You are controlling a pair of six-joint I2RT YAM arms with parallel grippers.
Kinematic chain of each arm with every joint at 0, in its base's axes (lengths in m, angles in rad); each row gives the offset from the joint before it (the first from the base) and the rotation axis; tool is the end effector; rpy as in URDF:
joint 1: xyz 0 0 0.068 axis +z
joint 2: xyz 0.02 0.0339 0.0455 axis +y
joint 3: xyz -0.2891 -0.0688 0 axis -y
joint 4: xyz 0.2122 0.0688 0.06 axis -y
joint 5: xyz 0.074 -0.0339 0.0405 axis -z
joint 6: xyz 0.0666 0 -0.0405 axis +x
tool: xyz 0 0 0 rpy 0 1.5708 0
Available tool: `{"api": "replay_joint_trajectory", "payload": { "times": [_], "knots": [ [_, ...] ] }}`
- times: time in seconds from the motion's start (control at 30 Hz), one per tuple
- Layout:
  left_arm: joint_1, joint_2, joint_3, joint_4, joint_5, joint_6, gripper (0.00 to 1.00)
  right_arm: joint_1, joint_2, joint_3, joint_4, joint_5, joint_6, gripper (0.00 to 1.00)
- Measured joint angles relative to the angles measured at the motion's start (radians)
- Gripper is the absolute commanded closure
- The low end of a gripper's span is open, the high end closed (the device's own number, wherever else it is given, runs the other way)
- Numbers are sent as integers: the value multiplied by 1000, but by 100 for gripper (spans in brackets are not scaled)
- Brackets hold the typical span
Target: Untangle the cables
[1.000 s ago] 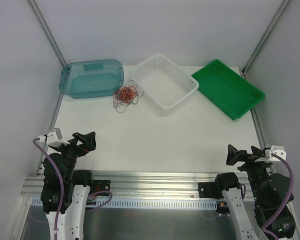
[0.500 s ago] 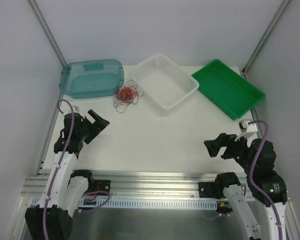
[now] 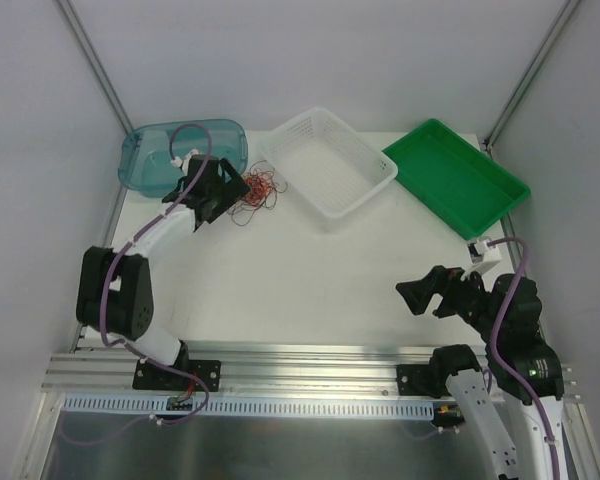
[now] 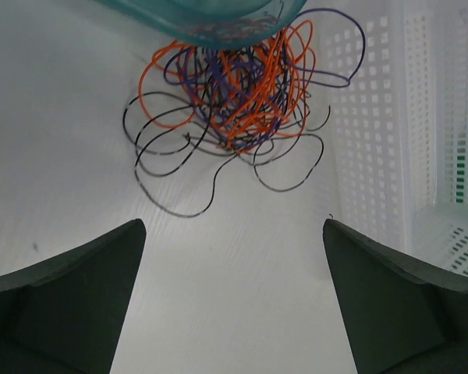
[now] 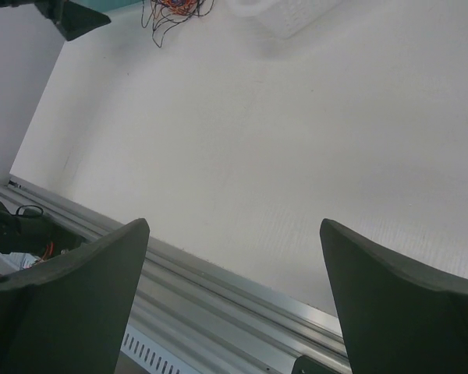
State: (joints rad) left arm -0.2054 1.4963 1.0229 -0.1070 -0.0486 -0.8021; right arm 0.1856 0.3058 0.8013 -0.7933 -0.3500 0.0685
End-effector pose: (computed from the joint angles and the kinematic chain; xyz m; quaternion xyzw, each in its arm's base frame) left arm 0.3259 -0.0646 0.2814 -0.2696 0.8374 -0.2106 0.4264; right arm 0.0282 0.0285 0.3141 -0.1496 0.7845 0.2130 0.5628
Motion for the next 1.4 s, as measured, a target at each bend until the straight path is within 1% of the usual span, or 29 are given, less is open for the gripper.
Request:
{"api": "replay_joint_trajectory", "payload": {
  "times": [0.2, 0.3, 0.33, 0.37, 0.43, 0.47, 0.57, 0.6, 0.67, 0.7, 0.77, 0.87, 0.93, 1.03, 1.17, 1.27, 1.33, 1.37, 1.4],
  "knots": [
    [-57, 265, 186, 25, -147, -2, 3, 0, 0, -28, 46, -35, 3, 3],
    [-71, 359, 254, 25, -198, -1, 7, 0, 0, -50, 62, -49, 3, 3],
    [-71, 386, 273, 28, -206, -3, 10, 0, 0, -58, 66, -56, 3, 3],
    [-77, 406, 282, 31, -218, -11, 19, 0, 1, -66, 71, -60, 3, 3],
    [-77, 431, 284, 35, -230, -29, 29, 0, 4, -79, 79, -68, 3, 3],
    [-77, 442, 284, 33, -235, -38, 38, 0, 6, -83, 81, -74, 4, 3],
    [-78, 460, 281, 35, -246, -66, 64, 0, 9, -88, 94, -85, 5, 3],
    [-82, 462, 276, 37, -247, -73, 80, 0, 9, -89, 97, -87, 5, 3],
    [-84, 461, 263, 38, -248, -74, 95, 0, 9, -89, 102, -93, 5, 3],
    [-87, 459, 251, 45, -248, -73, 100, 0, 9, -89, 102, -98, 5, 3],
    [-93, 451, 213, 50, -246, -66, 100, 0, 9, -89, 102, -106, 5, 3],
    [-108, 395, 110, 64, -224, -43, 100, 0, 15, -89, 100, -114, 5, 3],
    [-125, 319, 25, 60, -201, -15, 100, 0, 34, -89, 98, -124, 5, 3],
    [-184, 187, -101, 46, -158, 16, 100, 0, 83, -89, 84, -137, 5, 3],
    [-351, -29, -274, 15, -84, 42, 100, 21, 161, -90, 76, -139, 6, 3],
    [-497, -140, -343, -8, -39, 45, 100, 97, 212, -97, 82, -115, 22, 3],
    [-589, -200, -372, -24, -10, 45, 100, 179, 250, -110, 98, -72, 42, 3],
    [-620, -226, -382, -34, -2, 45, 97, 220, 270, -120, 112, -54, 52, 3],
    [-643, -251, -393, -43, 2, 44, 87, 264, 291, -131, 128, -28, 65, 3]
  ]
}}
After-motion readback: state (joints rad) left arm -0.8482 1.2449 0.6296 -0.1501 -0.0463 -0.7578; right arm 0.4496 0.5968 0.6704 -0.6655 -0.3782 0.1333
